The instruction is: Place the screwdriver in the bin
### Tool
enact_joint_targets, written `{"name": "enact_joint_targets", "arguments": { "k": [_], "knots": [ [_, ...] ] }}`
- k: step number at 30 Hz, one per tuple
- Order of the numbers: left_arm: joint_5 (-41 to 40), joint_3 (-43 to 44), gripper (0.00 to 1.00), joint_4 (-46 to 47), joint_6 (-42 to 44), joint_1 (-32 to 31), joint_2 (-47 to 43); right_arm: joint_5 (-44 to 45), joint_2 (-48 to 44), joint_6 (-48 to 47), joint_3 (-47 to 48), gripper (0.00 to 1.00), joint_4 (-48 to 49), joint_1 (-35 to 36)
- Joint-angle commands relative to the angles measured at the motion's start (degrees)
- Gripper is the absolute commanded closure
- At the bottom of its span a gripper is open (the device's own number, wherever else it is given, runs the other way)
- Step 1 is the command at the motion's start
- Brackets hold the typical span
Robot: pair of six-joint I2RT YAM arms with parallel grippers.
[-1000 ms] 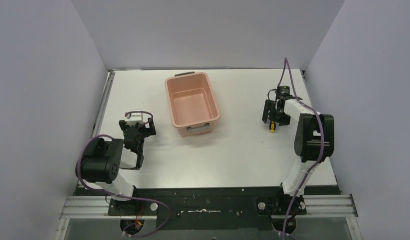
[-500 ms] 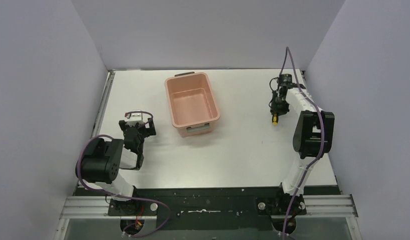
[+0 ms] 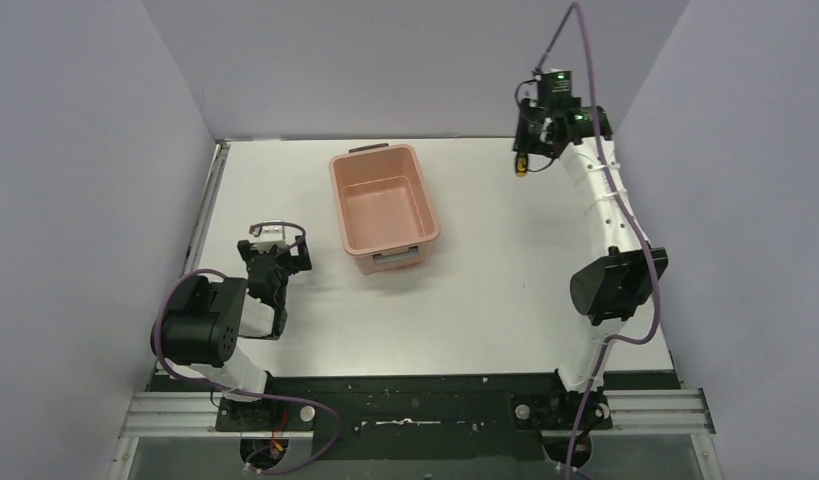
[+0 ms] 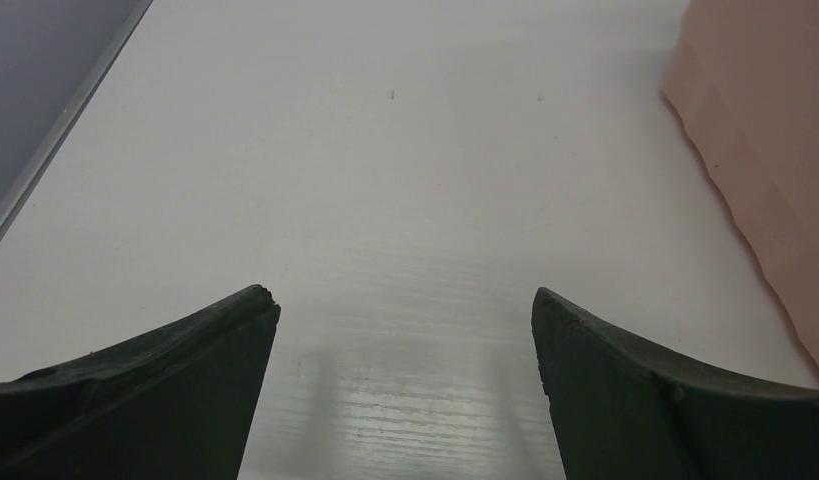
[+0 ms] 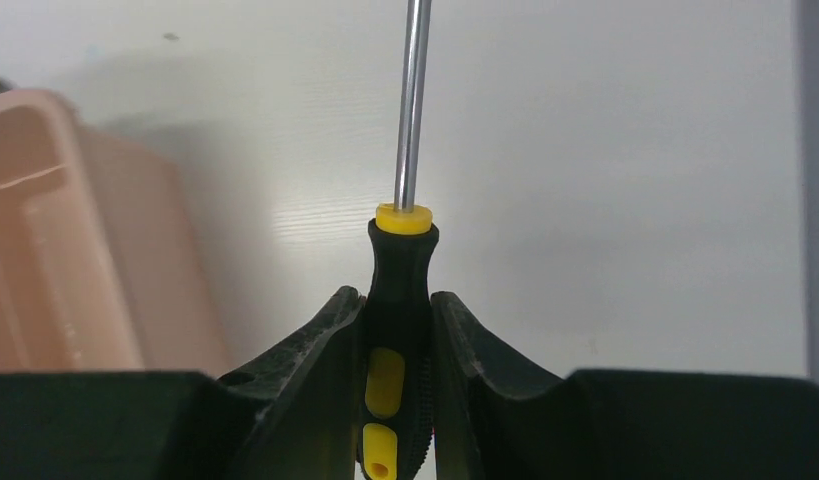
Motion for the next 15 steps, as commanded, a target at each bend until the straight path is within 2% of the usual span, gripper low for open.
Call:
{"name": "enact_joint_targets", "arguments": {
  "k": [1,3,6,15],
  "knots": [
    [0.62,0.13,0.03,1.40,0.54,0.33,-0.49,-2.51,-2.49,6.67,2.90,1.00,6.20,14.83],
    [0.57,0.13,0.03,1.41,0.53,0.37,-0.44,-1.55,-0.91,7.84,3.79,1.00,9.86,22.03],
    [0.56,0.13,0.03,1.43,0.56,0.35,-0.42,-0.57,1.96,9.03,4.76,1.00,13.93,27.57],
    [0.57,0.13,0.03,1.37,0.57,0.40,-0.48,4.68,14.03,8.80,2.21,1.00,17.28,34.48]
  ]
}}
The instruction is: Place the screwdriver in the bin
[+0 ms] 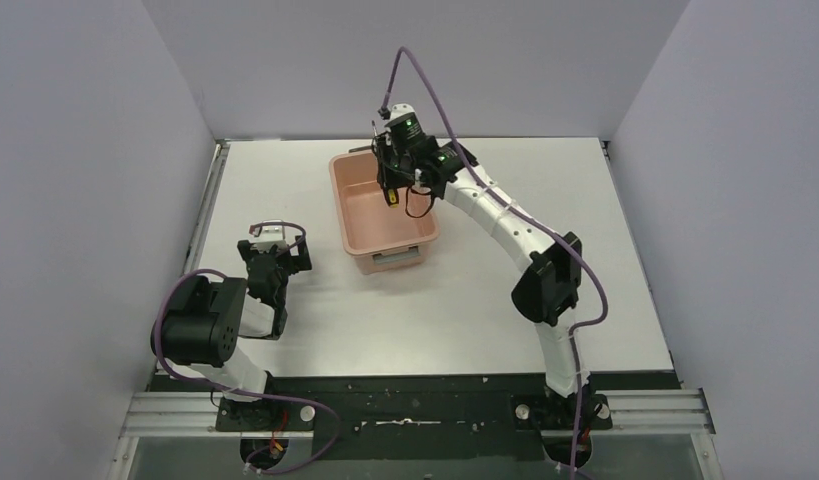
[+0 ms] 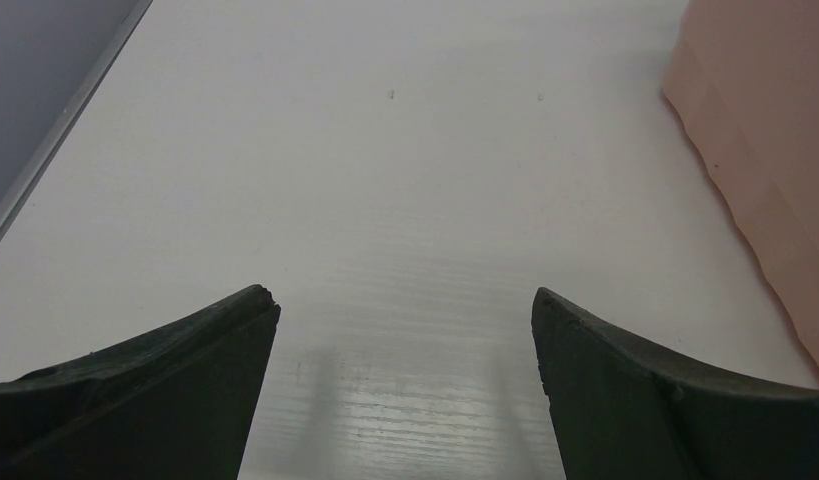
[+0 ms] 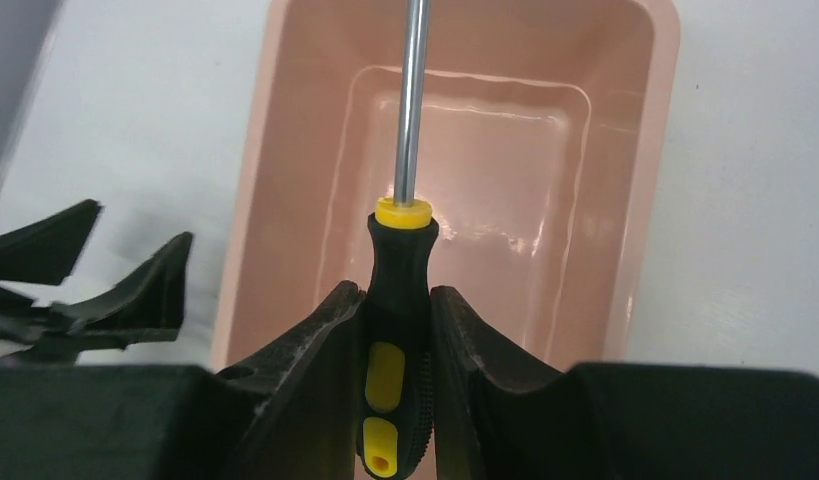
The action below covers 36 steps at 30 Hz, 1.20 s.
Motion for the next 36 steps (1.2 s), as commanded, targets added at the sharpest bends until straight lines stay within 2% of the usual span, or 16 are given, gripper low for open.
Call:
{"name": "enact_joint_targets", "arguments": {
  "k": [1,11,13,17,19,26,32,34,35,36],
  "knots": [
    [0.57,0.13,0.03,1.45,0.51,0.38,-0.44,5.60,6.06,0.37,-1.95,1.00,3.54,0.82],
    [0.59,0.13,0.03,1.44,0.54,0.34,-0.44,8.42,12.51,0.67,-11.33,0.99,6.52,3.22],
    [0.60,0.14,0.03,1.43,0.52,0.38,-0.46,8.82,13.15,1.08,-12.61,0.93,6.92,3.21],
    [0.63,0.13,0.03,1.46,0.51,0.38,-0.48,9.23,13.75,1.74,-13.31,0.60,6.32,3.25],
    [0.62,0.13,0.03,1.38,0.52,0.35,-0.48,9.25,13.10,1.85,-12.84,0.53,5.86,3.30],
    [0.61,0.13,0.03,1.44,0.56,0.34,-0.46,10.60,7.14,-0.01,-6.48,0.50,2.74,4.31],
    [0.60,0.13,0.03,1.40,0.51,0.36,-0.44,11.70,-3.60,-2.22,-5.56,0.42,3.23,4.38],
    [0.56,0.13,0.03,1.46,0.54,0.34,-0.44,13.24,-8.19,-3.38,-7.42,0.25,4.64,4.27],
    [0.60,0.13,0.03,1.43,0.49,0.35,-0.42,13.88,-10.81,-4.19,-9.24,0.05,5.96,4.05],
    [0.60,0.13,0.03,1.39,0.51,0.36,-0.42,14.15,-13.46,-5.03,-11.60,0.01,7.66,3.57]
  ]
}}
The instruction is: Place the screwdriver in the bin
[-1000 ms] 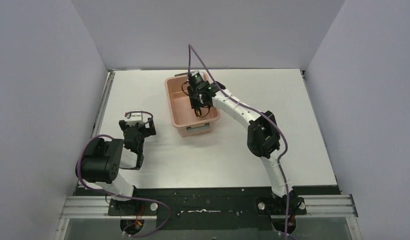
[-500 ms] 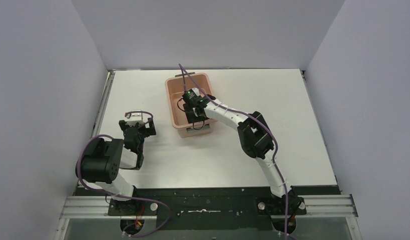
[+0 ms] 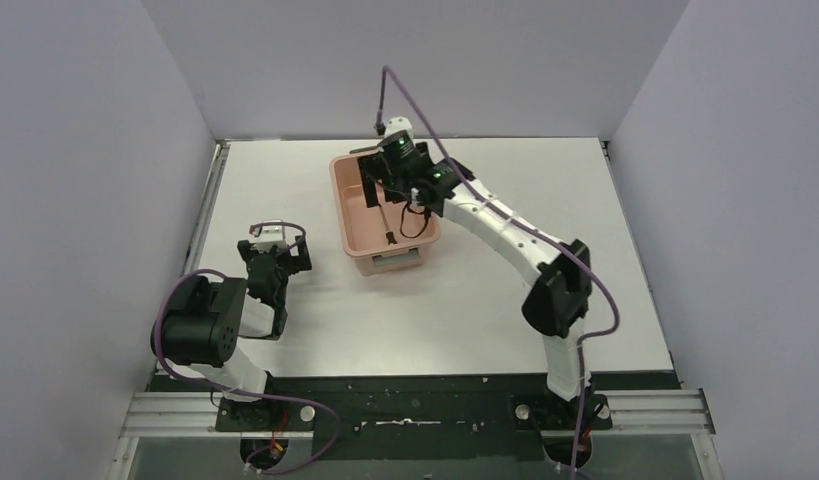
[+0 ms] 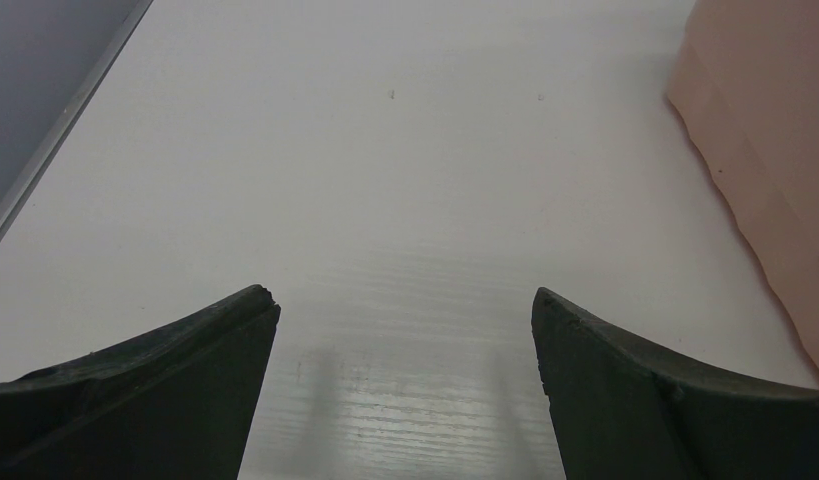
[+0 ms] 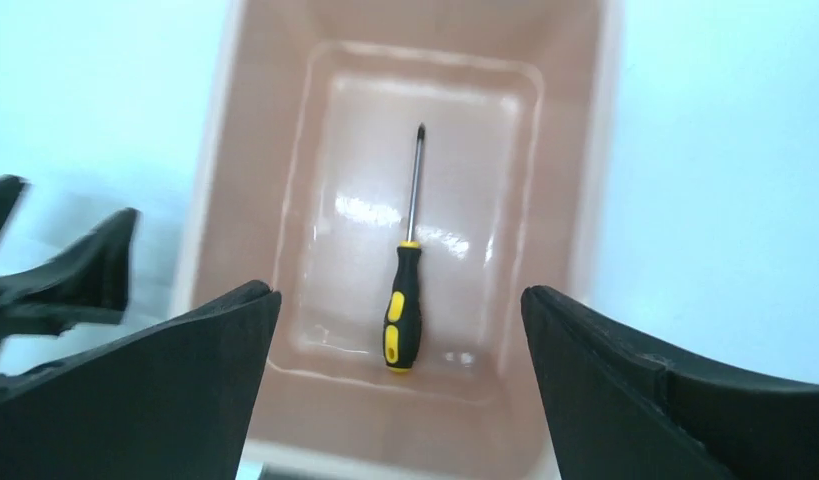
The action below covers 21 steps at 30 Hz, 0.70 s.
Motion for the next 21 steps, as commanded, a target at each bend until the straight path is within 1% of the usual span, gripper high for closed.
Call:
{"name": "enact_joint_targets", "arguments": {
  "k": [1,4,7,14,17,18,21],
  "knots": [
    [0.56,0.13,0.03,1.41,0.53,0.32,-0.48,4.49,-16.25,-4.15,-5.97,0.00,7.49,-1.06],
    [0.56,0.13,0.03,1.43,0.54,0.34,-0.48,3.75,-24.62,-5.38,-16.55,0.00,13.46,-4.27],
    [0.55,0.13,0.03,1.43,0.54,0.39,-0.41,2.57,-32.64,-4.75,-28.30,0.00,19.16,-9.78],
    [0.59,0.13,0.03,1.40,0.53,0.31,-0.41,7.67,-50.83,-4.46,-57.56,0.00,32.98,-20.27],
    [0.59,0.13,0.03,1.40,0.54,0.32,-0.43,10.21,-58.15,-3.43,-70.87,0.00,41.75,-24.41],
    [0.60,0.13,0.03,1.43,0.57,0.33,-0.48,10.32,-59.97,-3.36,-76.80,0.00,45.02,-25.72],
    [0.54,0.13,0.03,1.38,0.59,0.32,-0.49,10.34,-64.47,-2.82,-88.25,0.00,53.90,-28.26]
  ]
}}
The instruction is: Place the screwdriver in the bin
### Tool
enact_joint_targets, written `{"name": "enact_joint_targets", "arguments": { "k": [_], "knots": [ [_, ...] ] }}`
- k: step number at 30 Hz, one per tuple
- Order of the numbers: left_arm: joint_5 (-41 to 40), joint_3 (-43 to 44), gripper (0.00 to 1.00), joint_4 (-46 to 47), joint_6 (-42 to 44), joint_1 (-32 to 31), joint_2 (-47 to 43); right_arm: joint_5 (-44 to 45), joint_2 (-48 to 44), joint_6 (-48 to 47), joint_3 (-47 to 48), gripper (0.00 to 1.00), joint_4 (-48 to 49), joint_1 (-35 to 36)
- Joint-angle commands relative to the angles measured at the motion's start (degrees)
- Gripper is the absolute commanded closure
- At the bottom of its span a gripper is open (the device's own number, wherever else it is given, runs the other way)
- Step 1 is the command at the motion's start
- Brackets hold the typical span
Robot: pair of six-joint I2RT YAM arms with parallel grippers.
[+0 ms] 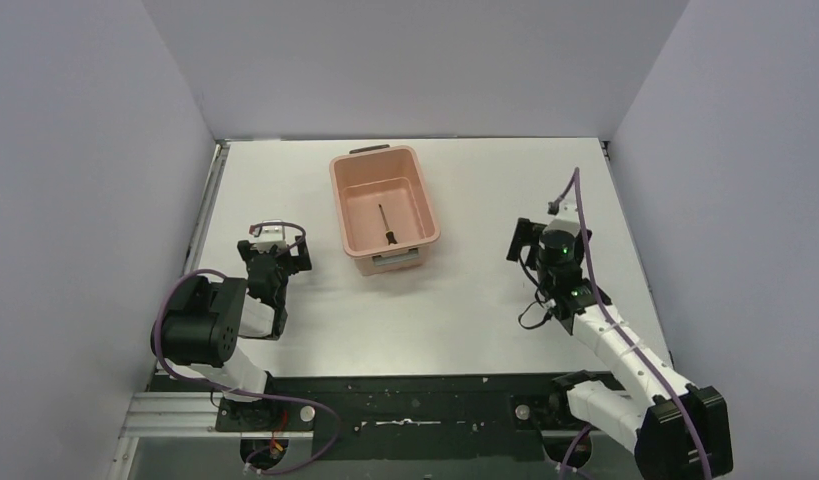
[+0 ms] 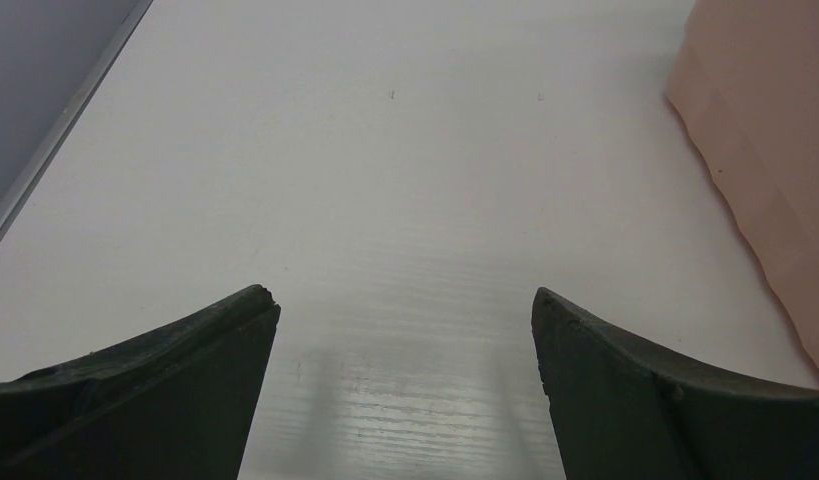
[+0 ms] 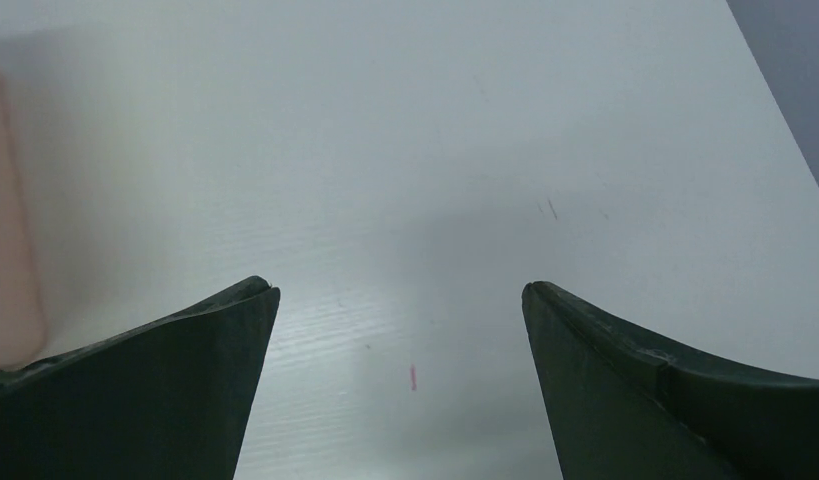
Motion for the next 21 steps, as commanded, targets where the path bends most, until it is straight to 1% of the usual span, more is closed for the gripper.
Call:
{"name": "enact_joint_targets", "arguments": {
  "k": [1,4,10,21],
  "knots": [
    [0.60,0.13,0.03,1.38,0.57,0.33,-0.48,3.62,-6.55,1.13,-12.50,0.00,20.01,-2.58],
    [0.55,0.13,0.03,1.40,0.50,0.31,-0.43,4.88,-7.91,0.45,-18.17,0.00,24.28,-2.70],
    [0.48,0.30,0.03,1.25,0.49,0.31,-0.36,5.06,-8.05,-0.69,-21.94,0.00,26.18,-2.83],
    [0.61,0.14,0.03,1.24,0.55,0.36,-0.46,4.22,-8.74,-0.82,-22.67,0.00,27.19,-2.82]
  ]
}}
